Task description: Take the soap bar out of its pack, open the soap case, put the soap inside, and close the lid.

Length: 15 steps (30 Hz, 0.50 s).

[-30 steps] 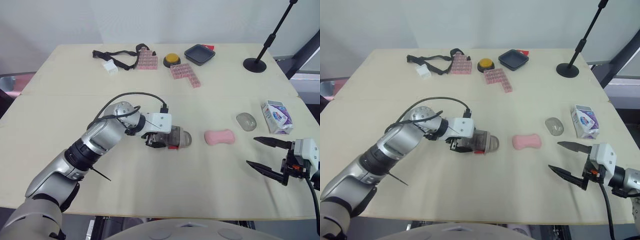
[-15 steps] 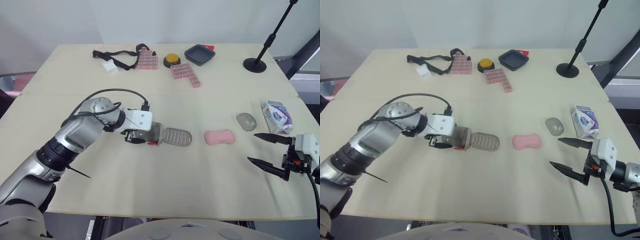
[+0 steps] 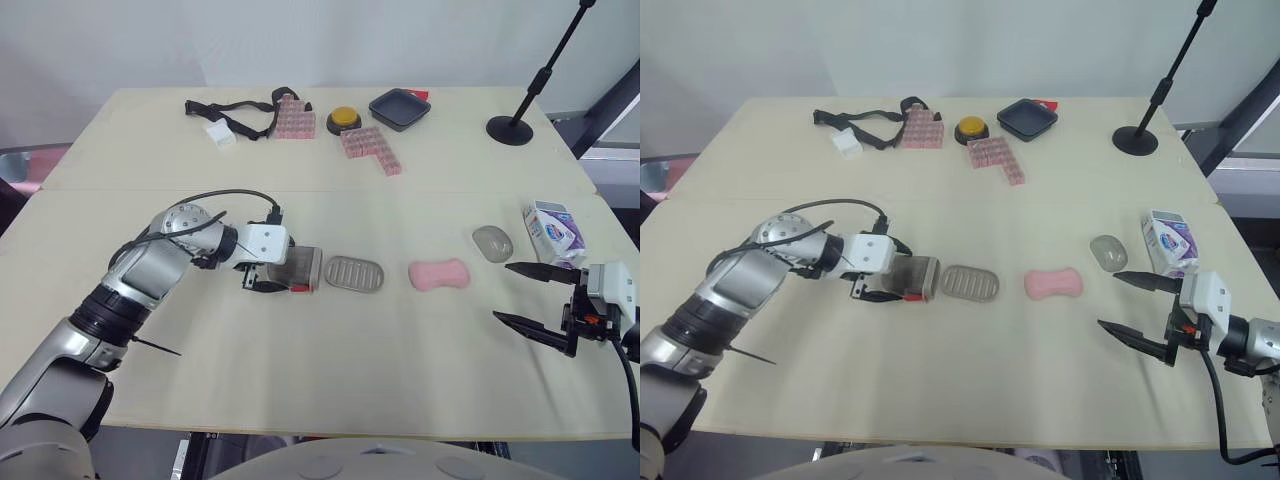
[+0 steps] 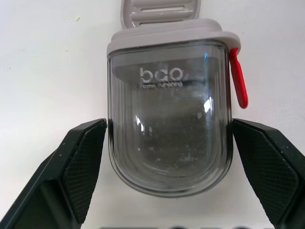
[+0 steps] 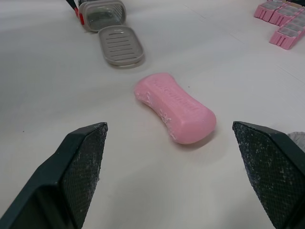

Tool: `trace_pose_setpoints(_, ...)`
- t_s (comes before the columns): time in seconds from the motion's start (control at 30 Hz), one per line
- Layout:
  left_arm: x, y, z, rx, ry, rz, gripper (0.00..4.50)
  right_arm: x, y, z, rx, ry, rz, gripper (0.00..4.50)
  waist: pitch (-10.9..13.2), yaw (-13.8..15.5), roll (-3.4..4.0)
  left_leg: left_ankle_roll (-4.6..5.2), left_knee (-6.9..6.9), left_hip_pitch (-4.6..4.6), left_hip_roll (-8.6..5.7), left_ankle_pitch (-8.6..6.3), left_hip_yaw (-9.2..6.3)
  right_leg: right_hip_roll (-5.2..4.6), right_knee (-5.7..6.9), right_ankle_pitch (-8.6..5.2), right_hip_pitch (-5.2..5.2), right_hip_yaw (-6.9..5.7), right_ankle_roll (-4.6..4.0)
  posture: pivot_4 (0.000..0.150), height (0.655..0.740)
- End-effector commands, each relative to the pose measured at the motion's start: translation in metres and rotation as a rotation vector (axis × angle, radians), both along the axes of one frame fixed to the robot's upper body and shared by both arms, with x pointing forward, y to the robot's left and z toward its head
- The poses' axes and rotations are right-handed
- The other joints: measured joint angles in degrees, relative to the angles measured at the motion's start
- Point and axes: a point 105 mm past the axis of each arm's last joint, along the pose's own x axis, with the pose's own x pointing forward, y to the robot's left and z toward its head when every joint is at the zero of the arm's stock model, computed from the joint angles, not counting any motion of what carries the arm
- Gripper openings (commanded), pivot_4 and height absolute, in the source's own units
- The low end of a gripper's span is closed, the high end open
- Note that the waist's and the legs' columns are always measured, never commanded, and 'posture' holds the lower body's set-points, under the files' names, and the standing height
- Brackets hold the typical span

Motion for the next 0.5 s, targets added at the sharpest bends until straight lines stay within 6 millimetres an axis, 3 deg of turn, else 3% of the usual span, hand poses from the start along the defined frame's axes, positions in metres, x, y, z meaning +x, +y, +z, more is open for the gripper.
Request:
trace_pose_setpoints(0.03, 0.003, 0.008, 0.023, -0.106, -0.037, 0.012, 4.48, -0.001, -0.004, 0.008, -0.035, -0.020, 0.013, 4.50, 0.00, 0.00, 0.00, 0.00, 0.00, -0.01, 0.00, 0.00, 0.00, 0.00, 0.00, 0.00, 0.00, 0.00, 0.00, 0.150, 0.7400)
trace_pose_setpoints(0.3, -0.015, 0.016, 0.083, -0.533, 0.011, 0.020, 4.48, 0.003, -0.006, 0.013, -0.155, -0.005, 0.063, 4.50, 0.00, -0.04, 0.00, 0.00, 0.00, -0.01, 0.00, 0.00, 0.00, 0.00, 0.00, 0.00, -0.02, -0.02, 0.00, 0.150, 0.7400)
trace_pose_setpoints(0.4, -0.031, 0.011, 0.086, -0.661, 0.061, 0.038, 4.48, 0.009, 0.004, 0.019, -0.200, 0.018, 0.096, 4.50, 0.00, -0.13, 0.00, 0.00, 0.00, -0.02, 0.00, 0.00, 0.00, 0.00, -0.01, 0.00, -0.02, -0.01, 0.00, 0.150, 0.7400)
trace_pose_setpoints(0.5, -0.039, 0.009, 0.073, -0.700, 0.080, 0.079, 4.48, 0.016, 0.020, 0.024, -0.231, 0.089, 0.113, 4.50, 0.00, -0.03, 0.01, 0.00, 0.00, -0.01, 0.02, 0.00, 0.00, 0.03, -0.01, 0.00, -0.02, 0.00, 0.00, 0.150, 0.7400)
